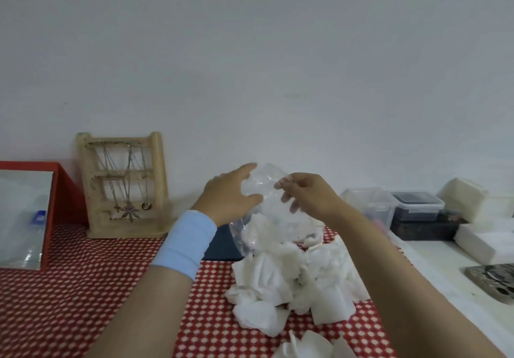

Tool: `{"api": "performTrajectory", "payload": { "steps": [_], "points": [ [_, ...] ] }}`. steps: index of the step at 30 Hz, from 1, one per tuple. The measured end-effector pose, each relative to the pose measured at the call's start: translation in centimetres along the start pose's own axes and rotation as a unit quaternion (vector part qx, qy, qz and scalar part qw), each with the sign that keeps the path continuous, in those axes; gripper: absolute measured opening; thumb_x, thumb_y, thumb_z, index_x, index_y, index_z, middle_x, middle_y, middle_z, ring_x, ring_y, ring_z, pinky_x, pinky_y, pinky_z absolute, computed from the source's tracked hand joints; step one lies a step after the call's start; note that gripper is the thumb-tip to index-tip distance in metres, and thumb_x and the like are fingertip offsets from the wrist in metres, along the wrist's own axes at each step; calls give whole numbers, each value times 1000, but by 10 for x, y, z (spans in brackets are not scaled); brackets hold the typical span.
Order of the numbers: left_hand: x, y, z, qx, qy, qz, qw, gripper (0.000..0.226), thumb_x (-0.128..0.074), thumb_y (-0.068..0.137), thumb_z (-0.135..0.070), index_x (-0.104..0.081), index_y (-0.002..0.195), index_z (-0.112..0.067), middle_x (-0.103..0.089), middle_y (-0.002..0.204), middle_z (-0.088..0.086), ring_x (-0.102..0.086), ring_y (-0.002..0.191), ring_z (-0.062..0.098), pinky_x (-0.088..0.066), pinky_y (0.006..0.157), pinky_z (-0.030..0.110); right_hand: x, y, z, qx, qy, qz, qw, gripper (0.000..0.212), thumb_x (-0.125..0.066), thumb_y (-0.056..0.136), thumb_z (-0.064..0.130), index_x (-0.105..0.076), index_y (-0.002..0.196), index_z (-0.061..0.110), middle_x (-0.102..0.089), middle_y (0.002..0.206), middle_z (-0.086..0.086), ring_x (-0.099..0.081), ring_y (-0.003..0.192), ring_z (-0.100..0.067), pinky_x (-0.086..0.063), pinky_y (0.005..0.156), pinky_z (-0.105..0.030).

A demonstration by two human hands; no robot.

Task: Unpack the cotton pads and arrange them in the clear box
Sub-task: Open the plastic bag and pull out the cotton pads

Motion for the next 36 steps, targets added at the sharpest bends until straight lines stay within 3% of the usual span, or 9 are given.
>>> {"api": "performTrajectory", "payload": {
  "steps": [5,10,13,16,22,26,29,32,36],
  "points": [
    [-16,22,-26,50,-139,-1,989,12,-67,88,-17,-67,81,-26,-69,92,-4,-65,83,16,-51,71,29,36,1,-5,74,-226,-133,962,71,-78,85,39,-44,147,30,-54,134,0,-53,121,-20,-46,104,-42],
    [-35,33,-63,89,-307,16,947,4,-69,90,-11,-71,93,-13,-77,93,3,-70,70,20,-46,60,26,72,-21,-3,301,-324,-221,870,56,-77,86,35,-57,138,31,-54,140,0,-48,129,-22,-41,106,-43],
    [-51,34,-89,69,-353,84,929,17,-67,96,-16,-69,113,-11,-80,98,0,-75,81,17,-57,86,38,90,-26,-11,164,-399,-103,896,82,-65,79,72,-41,150,39,-37,159,3,-31,146,-21,-26,118,-47],
    [-71,35,-106,37,-355,147,922,19,-67,98,-22,-70,115,-15,-80,105,-3,-76,99,20,-49,105,45,106,-29,-29,50,-402,-8,914,96,-76,76,62,-27,155,39,-41,158,4,-43,140,-21,-32,116,-44],
    [-108,41,-122,47,-287,182,939,35,-72,93,-31,-72,120,-8,-74,119,5,-71,98,19,-54,87,30,138,-37,-58,-11,-424,-14,905,56,-77,85,38,-55,136,34,-67,122,8,-59,104,-14,-46,88,-29],
    [-134,46,-130,12,-159,66,985,40,-69,91,-37,-62,126,-20,-64,122,-2,-62,113,18,-50,98,33,160,-38,-88,-96,-486,28,868,72,-76,81,52,-49,144,29,-59,140,3,-55,125,-21,-43,107,-41],
    [-164,37,-140,-78,-77,170,979,27,-60,97,-32,-66,123,-26,-66,123,-5,-62,105,15,-50,86,27,159,-40,-122,-164,-538,74,823,92,-73,78,63,-37,151,23,-39,155,-8,-36,142,-34,-30,115,-54],
    [-190,32,-147,-114,76,319,938,40,-51,103,-41,-60,135,-20,-61,133,2,-58,119,25,-46,97,34,154,-42,-135,-119,-543,7,831,69,-64,92,50,-39,148,18,-40,151,-12,-38,139,-33,-36,112,-50],
    [-193,29,-142,-91,83,324,938,54,-47,103,-50,-45,152,-27,-44,157,-1,-47,140,24,-37,113,36,141,-37,-144,-136,-479,84,863,37,-58,95,23,-56,132,20,-63,124,-5,-62,107,-26,-54,93,-41]
  ]
}}
Point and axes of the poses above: each hand's wrist, its own y-axis towards the middle knuckle, its own x-axis out of the back of the hand, z = x × y, the point moved 1 cm from there along y, towards the middle knuckle
